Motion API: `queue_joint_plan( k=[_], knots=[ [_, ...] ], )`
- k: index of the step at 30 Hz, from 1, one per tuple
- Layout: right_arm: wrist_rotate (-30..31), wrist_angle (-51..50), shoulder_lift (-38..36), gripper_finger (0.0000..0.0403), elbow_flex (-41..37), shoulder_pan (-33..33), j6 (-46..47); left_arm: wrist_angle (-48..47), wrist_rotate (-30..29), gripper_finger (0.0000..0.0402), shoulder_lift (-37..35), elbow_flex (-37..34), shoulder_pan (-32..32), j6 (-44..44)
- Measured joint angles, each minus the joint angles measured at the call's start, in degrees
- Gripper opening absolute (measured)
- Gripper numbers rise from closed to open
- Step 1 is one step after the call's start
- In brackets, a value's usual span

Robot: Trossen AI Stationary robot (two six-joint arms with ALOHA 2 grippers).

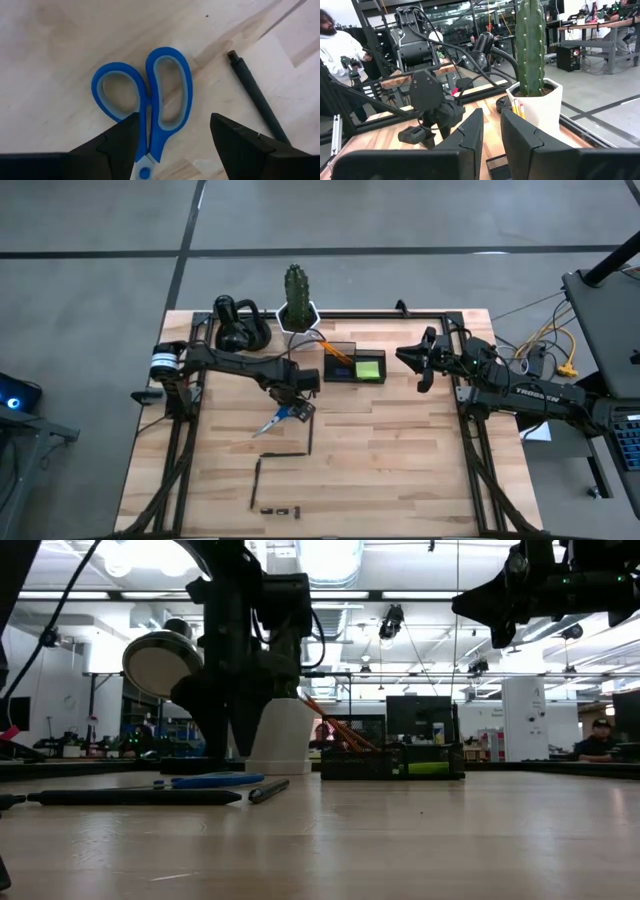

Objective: Pick and place office supplies into organizer
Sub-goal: Put the scissors into the left section of the desk organizer

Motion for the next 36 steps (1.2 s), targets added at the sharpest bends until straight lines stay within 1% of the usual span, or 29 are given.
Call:
queue_joint_plan(
  k=[4, 8, 10, 33, 36],
  knots=[
    [0.0, 0.0, 0.0, 0.0057, 0.0, 0.0, -0.01, 0.01, -0.48, 0.0226, 0.27, 0.0, 0.0, 0.88],
    [0.0, 0.0, 0.0, 0.0057, 0.0, 0.0, -0.01, 0.03, -4.23, 0.0226, 0.26, 0.0, 0.13, 2.29],
    [0.0, 0.0, 0.0, 0.0057, 0.0, 0.0, -0.01, 0.04, -4.96, 0.0226, 0.28, 0.0, 0.51, 2.33],
    [0.0, 0.0, 0.0, 0.0056, 0.0, 0.0, -0.21, 0.41, -4.62, 0.0226, 0.28, -0.28, 1.14, 2.37],
    [0.0, 0.0, 0.0, 0.0056, 0.0, 0.0, -0.21, 1.19, -2.88, 0.0226, 0.73, -0.43, 1.14, 2.34]
  ],
)
